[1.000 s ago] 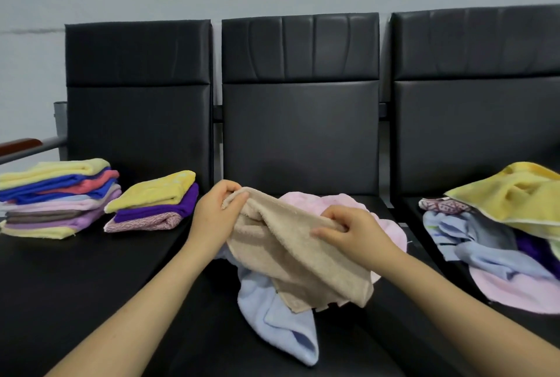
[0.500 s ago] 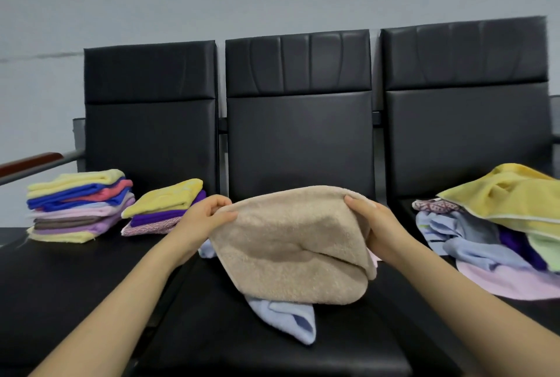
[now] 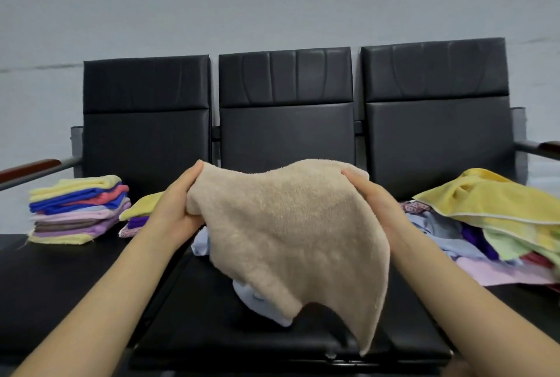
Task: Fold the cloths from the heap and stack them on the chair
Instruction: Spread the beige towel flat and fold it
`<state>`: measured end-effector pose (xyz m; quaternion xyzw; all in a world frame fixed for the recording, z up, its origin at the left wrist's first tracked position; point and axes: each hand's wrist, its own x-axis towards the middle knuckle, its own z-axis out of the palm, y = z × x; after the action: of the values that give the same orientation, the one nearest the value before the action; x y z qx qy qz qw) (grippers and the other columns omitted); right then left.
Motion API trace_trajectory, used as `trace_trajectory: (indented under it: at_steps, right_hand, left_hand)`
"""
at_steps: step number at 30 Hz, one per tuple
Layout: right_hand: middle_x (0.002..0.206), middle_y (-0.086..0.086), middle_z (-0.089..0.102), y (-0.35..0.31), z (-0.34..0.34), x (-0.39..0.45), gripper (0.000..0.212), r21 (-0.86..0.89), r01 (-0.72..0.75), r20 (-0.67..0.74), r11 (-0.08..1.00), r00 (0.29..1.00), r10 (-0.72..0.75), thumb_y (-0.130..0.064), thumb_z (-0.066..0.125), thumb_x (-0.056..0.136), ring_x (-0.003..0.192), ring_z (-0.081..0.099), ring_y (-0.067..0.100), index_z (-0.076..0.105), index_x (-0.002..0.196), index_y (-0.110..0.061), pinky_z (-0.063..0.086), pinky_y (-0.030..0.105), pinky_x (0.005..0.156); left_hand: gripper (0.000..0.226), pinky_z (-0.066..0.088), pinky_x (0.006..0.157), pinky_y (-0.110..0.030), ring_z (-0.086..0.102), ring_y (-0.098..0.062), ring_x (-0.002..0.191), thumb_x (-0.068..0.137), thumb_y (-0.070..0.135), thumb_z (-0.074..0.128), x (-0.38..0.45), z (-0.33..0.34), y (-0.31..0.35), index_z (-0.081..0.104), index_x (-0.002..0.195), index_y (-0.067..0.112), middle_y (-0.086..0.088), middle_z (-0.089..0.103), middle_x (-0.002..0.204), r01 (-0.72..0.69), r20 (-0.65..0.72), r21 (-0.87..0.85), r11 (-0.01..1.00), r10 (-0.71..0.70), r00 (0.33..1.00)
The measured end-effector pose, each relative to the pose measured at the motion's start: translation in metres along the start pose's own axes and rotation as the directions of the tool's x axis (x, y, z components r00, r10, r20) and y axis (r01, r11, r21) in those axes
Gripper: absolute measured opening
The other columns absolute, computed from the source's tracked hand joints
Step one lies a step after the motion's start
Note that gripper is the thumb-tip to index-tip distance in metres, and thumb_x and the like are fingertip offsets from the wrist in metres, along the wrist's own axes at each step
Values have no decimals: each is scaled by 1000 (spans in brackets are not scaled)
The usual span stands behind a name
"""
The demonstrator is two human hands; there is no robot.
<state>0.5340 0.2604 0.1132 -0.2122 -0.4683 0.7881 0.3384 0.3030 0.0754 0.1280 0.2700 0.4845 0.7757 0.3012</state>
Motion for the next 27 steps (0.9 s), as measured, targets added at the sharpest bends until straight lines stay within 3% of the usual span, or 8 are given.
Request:
trace_trajectory:
  at_steps: [5, 8, 11, 14, 17, 20, 25, 27]
  right_hand:
    - [49, -11, 61, 6, -1, 38, 26, -203, 24, -94, 979, 995, -44, -26, 55, 97, 53, 58, 5, 66, 74, -20, 43, 12, 43]
    - [64, -9, 68, 27, -22, 58, 16, -342, 48, -80, 938, 994, -80, -32, 64, 89, 65, 60, 9, 69, 82, -19, 47, 18, 59]
    - [90, 5, 74, 52, -38, 78, 13, -433, 84, -156, 897, 974, -166, -29, 69, 84, 83, 69, 20, 74, 91, -19, 56, 38, 74]
    - [93, 14, 70, 77, -50, 103, 24, -620, 29, -199, 784, 961, -192, -24, 66, 87, 84, 62, 18, 69, 98, -3, 50, 35, 76]
    - [87, 13, 62, 88, -55, 123, 29, -715, 17, -214, 699, 946, -242, -20, 62, 88, 74, 52, 14, 61, 100, 6, 41, 26, 65]
    - [86, 0, 62, 93, -56, 137, 11, -765, 34, -242, 643, 910, -337, -10, 57, 87, 78, 55, 15, 60, 98, -8, 39, 22, 60]
    - [115, 5, 56, 100, -65, 134, 44, -941, 13, -146, 339, 887, -438, -13, 60, 80, 103, 55, 23, 53, 124, -17, 44, 32, 84]
    - [115, 2, 54, 100, -61, 121, 40, -945, 78, -68, 319, 904, -422, -14, 64, 83, 104, 53, 19, 55, 122, -19, 41, 27, 85]
  left_hand:
    - [29, 50, 66, -31, 65, -18, 82, 92, 34, 62, 25, -6, -24, 67, 111, 12, -4, 69, 92, 25, -130, 134, 991, -8, 992]
    - [19, 49, 71, -32, 66, -20, 94, 93, 27, 62, 53, -20, -49, 69, 106, 15, -8, 70, 106, 4, -186, 246, 969, 43, 982]
    - [20, 45, 64, -27, 62, -16, 93, 94, 27, 58, 77, -30, -78, 67, 109, 17, -4, 68, 107, 31, -191, 546, 837, 89, 977]
    - [21, 39, 65, -26, 57, -16, 94, 92, 28, 58, 98, -42, -104, 67, 108, 18, 0, 64, 106, 51, -193, 759, 649, 150, 970]
    - [21, 40, 72, -31, 55, -17, 95, 91, 27, 58, 112, -42, -109, 67, 107, 18, 0, 63, 105, 36, -222, 765, 643, 210, 952]
    - [16, 44, 75, -33, 57, -18, 95, 88, 26, 59, 126, -38, -110, 65, 103, 21, 1, 64, 104, -6, -247, 725, 689, 268, 931]
    - [35, 45, 94, -39, 48, -23, 117, 90, 23, 64, 121, -36, -119, 56, 124, 20, -2, 57, 119, -69, -74, 941, 331, 401, 913]
    - [31, 42, 92, -34, 47, -20, 114, 90, 24, 63, 105, -29, -118, 59, 120, 19, 0, 56, 114, -186, 64, 954, 236, 444, 894]
